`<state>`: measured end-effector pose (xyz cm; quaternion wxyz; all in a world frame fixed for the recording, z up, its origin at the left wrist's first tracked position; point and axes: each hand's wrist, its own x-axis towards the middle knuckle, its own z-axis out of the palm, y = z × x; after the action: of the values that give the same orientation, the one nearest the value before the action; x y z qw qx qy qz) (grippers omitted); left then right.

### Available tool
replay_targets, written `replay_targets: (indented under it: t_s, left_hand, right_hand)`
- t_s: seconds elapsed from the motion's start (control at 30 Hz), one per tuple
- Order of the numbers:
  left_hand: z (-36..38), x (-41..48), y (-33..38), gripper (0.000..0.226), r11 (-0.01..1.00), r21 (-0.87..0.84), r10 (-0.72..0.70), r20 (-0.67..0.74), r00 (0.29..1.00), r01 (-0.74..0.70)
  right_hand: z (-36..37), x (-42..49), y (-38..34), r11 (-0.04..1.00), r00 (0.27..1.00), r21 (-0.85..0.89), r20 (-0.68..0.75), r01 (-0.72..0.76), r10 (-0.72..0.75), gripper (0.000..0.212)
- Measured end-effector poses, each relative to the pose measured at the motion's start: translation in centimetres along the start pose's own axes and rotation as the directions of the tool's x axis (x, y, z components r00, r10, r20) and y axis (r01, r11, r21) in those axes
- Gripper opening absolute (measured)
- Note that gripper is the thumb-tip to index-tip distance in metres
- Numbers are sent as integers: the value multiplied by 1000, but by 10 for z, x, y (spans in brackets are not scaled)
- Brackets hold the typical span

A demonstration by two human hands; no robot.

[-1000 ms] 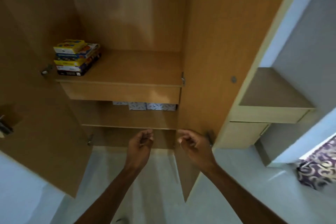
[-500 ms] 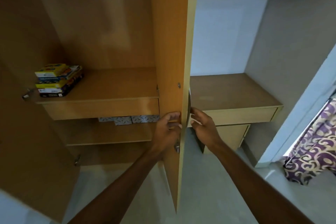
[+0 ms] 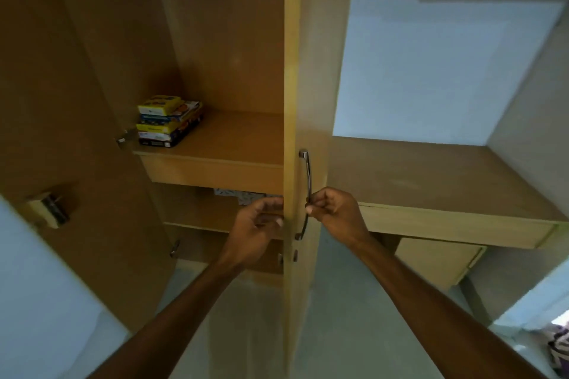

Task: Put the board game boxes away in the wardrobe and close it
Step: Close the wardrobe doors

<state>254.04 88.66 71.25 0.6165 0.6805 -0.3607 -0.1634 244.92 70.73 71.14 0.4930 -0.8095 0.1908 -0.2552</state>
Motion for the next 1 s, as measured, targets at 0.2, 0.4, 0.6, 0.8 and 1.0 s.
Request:
replay_targets:
  t_s: [0.2, 0.4, 0.6, 0.8, 1.0]
  left_hand:
    - [-92, 31, -30, 39, 1000, -15, 9, -146, 989, -11]
    - [-173, 108, -65, 45, 1000, -18, 3, -197, 980, -6]
    - [-231, 200, -92, 52, 996, 1, -84, -138, 987, 85]
    - [-264, 287, -116, 40, 979, -116, -178, -71, 982, 169]
    - [-278, 340, -119, 49, 969, -142, -198, 52, 979, 204]
  right_hand:
    - [91, 61, -23, 994, 989, -14, 105, 109, -107, 24]
    - [183, 144, -33, 987, 987, -44, 29, 156, -155, 16]
    - [242, 228, -38, 982, 989, -153, -75, 111, -124, 21]
    - [278, 298, -38, 969, 978, -240, -186, 51, -98, 20]
    - [294, 344, -37, 962, 963, -272, -262, -21, -54, 20]
